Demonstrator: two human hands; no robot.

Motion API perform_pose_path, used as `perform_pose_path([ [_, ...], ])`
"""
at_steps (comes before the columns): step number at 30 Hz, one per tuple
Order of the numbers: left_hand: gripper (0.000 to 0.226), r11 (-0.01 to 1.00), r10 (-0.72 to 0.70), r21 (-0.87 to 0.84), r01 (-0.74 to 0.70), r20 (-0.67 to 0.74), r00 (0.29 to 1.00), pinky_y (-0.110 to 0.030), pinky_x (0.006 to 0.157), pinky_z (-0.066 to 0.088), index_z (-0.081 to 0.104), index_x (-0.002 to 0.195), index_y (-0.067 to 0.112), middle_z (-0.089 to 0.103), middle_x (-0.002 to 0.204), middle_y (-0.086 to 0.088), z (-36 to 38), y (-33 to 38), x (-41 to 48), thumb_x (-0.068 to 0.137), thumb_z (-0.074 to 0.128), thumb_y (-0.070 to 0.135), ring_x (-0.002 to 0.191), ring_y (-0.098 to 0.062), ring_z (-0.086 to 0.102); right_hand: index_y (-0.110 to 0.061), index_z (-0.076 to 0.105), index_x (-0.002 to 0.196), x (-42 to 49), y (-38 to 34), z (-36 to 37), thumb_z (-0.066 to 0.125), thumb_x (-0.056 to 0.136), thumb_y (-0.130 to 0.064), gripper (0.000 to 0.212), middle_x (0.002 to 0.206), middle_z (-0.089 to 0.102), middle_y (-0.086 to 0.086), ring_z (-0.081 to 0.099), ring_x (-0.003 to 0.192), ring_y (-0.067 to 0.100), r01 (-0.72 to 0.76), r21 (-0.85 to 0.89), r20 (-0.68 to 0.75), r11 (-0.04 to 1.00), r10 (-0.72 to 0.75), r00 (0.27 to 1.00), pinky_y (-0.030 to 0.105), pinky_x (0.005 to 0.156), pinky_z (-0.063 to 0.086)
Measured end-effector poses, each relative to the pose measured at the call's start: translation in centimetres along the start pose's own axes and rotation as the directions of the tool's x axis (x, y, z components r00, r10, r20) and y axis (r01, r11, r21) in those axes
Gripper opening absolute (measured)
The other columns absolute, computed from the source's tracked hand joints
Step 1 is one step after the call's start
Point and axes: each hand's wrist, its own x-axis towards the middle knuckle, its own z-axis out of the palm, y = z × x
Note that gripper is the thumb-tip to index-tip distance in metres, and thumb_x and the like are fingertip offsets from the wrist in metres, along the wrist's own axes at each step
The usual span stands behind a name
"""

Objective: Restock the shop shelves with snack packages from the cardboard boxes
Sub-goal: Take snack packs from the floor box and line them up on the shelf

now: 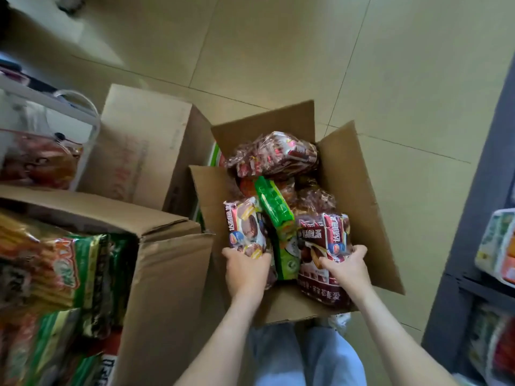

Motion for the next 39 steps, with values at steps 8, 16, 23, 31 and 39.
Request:
perform_pose_path([
  [8,0.061,0.986,0.114,-0.141,-0.092,0.150,0.982,-0.035,0.084,0.045,0.036,0.114,0.006,0.061,0.115,-0.015,-6.9,3.2,-13.2,0.074,0.075,0.033,0.105,-0.035,0.060,-0.012,0.037,0.107,-13.5,-2.8,-9.3,0.080,0.073,-0.017,0.055,0.105,0.059,0.008,0.060,0.090,0.023,0.049,0.179,-0.201,0.983,-0.012,0.979,0.041,0.083,0.050],
  [16,0.063,0.879,0.424,-0.390,-0.273,0.380,0.822,-0.034,0.091,0.047,0.042,0.122,0.020,0.060,0.107,0.003,-14.3,3.9,-25.1,0.070,0.076,0.029,0.097,-0.019,0.059,-0.007,0.033,0.126,-29.8,0.2,-18.3,0.078,0.077,-0.019,0.068,0.109,0.054,0.008,0.052,0.090,0.020,0.085,0.327,-0.335,0.941,0.032,0.942,0.028,0.074,0.039],
  [23,0.076,0.739,0.653,-0.632,-0.233,0.588,0.477,-0.056,0.098,0.047,0.055,0.126,0.005,0.063,0.122,-0.021,-19.7,-2.1,-32.7,0.055,0.075,0.021,0.110,-0.041,0.061,-0.017,0.041,0.128,-41.8,9.8,-22.2,0.090,0.054,-0.029,0.090,0.114,0.063,0.004,0.061,0.100,0.024,0.237,0.547,-0.393,0.803,-0.004,0.920,0.043,0.097,0.046],
  [31,0.066,0.778,0.628,-0.628,-0.034,0.776,0.056,-0.045,0.085,0.053,0.068,0.114,0.004,0.063,0.120,-0.023,-22.9,-10.6,-41.8,0.053,0.082,0.022,0.101,-0.035,0.065,-0.018,0.053,0.121,-53.7,19.3,-22.7,0.077,0.076,-0.013,0.050,0.107,0.067,-0.002,0.064,0.087,0.007,0.419,0.690,-0.462,0.591,-0.086,0.883,0.019,0.067,0.050],
  [39,0.064,0.813,0.556,-0.581,-0.035,0.794,-0.246,-0.043,0.085,0.056,0.070,0.111,0.004,0.069,0.110,-0.018,-24.2,-13.7,-47.8,0.052,0.084,0.023,0.096,-0.032,0.069,-0.030,0.065,0.111,-63.7,27.4,-20.4,0.082,0.066,-0.034,0.049,0.105,0.073,0.000,0.067,0.101,0.026,0.536,0.756,-0.575,0.376,-0.010,0.818,0.050,0.097,0.048],
])
